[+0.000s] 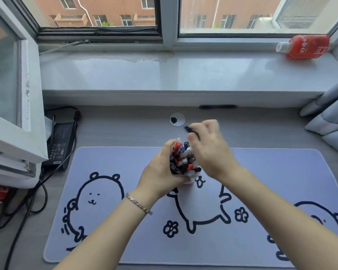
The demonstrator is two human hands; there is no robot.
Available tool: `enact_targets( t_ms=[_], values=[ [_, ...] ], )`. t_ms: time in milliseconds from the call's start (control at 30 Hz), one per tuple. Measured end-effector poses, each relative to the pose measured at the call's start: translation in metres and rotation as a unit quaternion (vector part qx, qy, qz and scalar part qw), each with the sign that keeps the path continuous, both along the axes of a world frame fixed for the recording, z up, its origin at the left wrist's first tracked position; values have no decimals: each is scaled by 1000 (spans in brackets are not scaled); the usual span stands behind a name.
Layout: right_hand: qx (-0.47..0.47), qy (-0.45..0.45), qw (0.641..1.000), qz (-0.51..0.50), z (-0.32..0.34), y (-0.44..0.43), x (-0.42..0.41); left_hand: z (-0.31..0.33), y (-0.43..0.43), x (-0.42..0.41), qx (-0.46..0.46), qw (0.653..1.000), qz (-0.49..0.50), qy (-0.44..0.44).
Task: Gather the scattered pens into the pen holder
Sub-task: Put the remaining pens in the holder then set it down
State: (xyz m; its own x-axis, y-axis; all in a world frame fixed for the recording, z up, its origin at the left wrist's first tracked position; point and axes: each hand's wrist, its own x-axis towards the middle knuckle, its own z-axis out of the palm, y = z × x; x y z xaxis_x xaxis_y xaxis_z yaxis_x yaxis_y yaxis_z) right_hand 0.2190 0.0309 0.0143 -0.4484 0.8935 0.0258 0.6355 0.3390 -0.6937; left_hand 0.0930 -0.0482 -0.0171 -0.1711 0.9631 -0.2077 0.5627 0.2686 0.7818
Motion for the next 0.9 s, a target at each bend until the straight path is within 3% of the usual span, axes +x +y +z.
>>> enact_targets(
  t_ms=[67, 133, 200, 300, 500, 900],
  values=[
    [-9, 106, 992, -69, 6, 4, 19, 2, -2, 0, 44, 998, -26, 41],
    [-33, 124, 984, -123, 8, 6, 41, 3, -1, 1, 146, 980, -87, 105],
    [-70, 147, 976, -143, 6, 3, 59, 0, 4, 7, 234, 936, -153, 212],
    [-113, 225, 952, -172, 6, -11, 75, -4, 17, 16, 271, 885, -177, 334],
    [-97, 359, 904, -211, 15, -37, 82, -21, 14, 11, 296, 928, -124, 190],
    [19, 416, 905, -85, -11, -45, 42, -23, 3, 16, 273, 957, -30, 96]
  ],
)
